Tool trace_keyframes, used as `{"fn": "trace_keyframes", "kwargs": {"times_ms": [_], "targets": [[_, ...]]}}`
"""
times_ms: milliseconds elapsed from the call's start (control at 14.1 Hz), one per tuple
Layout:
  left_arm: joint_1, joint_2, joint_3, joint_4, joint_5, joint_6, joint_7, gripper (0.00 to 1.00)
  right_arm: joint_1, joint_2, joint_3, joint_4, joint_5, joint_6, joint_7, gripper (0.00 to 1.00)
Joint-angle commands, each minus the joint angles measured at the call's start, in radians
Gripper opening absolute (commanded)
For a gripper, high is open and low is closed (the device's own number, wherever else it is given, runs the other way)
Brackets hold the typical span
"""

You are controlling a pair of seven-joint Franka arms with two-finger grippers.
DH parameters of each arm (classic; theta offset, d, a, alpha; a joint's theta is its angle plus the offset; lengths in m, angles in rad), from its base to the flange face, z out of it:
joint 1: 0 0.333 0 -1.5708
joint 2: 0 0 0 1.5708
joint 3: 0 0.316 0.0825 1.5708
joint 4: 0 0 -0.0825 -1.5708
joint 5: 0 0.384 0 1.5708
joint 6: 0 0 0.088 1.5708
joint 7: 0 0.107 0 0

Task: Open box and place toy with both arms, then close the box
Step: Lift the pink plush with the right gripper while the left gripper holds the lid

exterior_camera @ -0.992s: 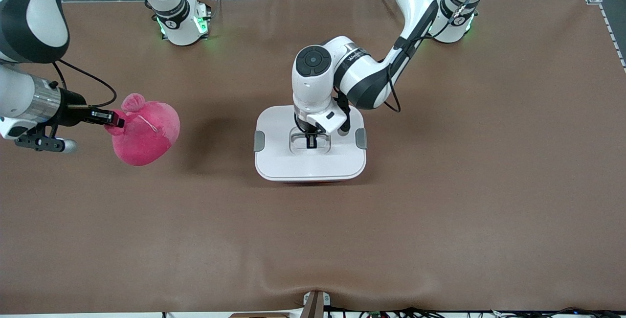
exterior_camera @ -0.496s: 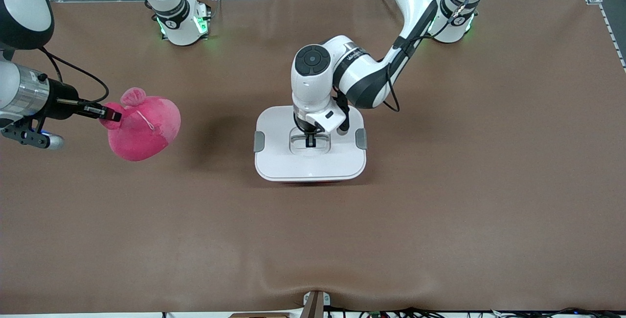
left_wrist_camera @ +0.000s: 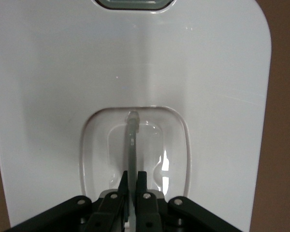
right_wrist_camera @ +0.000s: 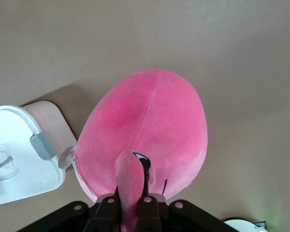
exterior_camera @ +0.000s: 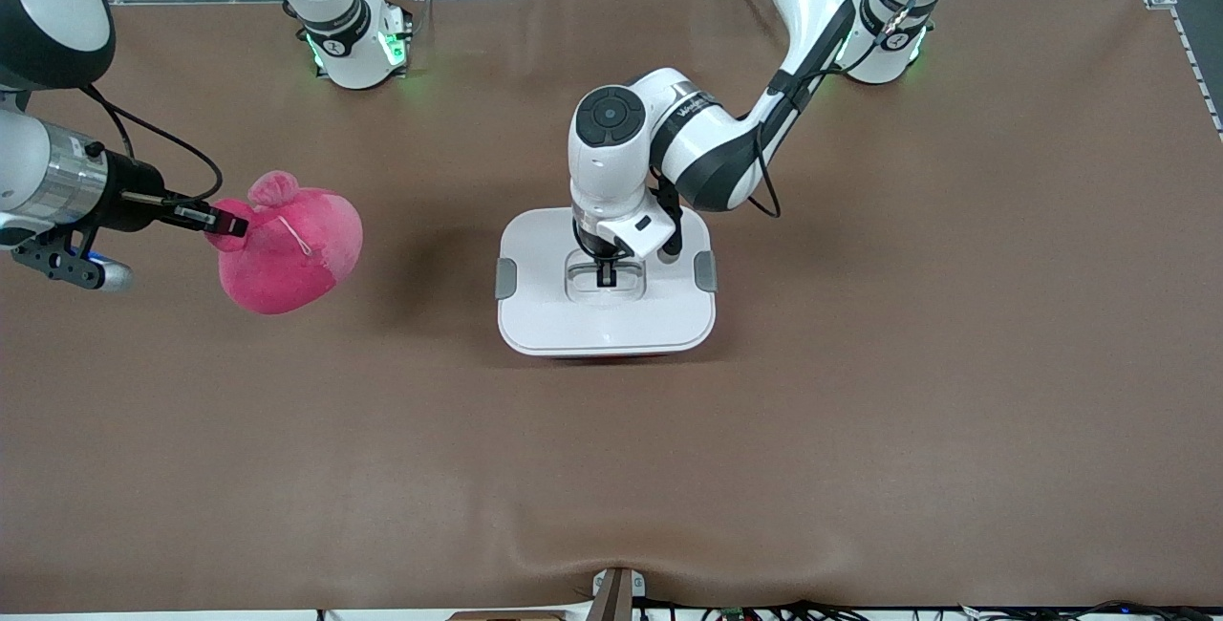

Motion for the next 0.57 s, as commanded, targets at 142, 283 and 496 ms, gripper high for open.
{"fn": "trace_keyframes", "kwargs": {"times_ms": [142, 283, 496], "targets": [[-0.002, -0.034, -0.001, -0.001, 0.022, -0.049, 0.036, 0.00, 0.010, -0.005, -0.002, 0.019, 0.018, -0.017, 0.029, 0.00], [0.002, -0.043, -0.001, -0.003, 0.022, -0.053, 0.036, 0.00, 0.010, -0.003, -0.002, 0.019, 0.036, -0.017, 0.069, 0.00], [0.006, -0.054, -0.001, 0.000, 0.015, -0.057, 0.036, 0.00, 0.004, -0.002, -0.005, 0.019, 0.070, -0.018, 0.121, 0.00]]}}
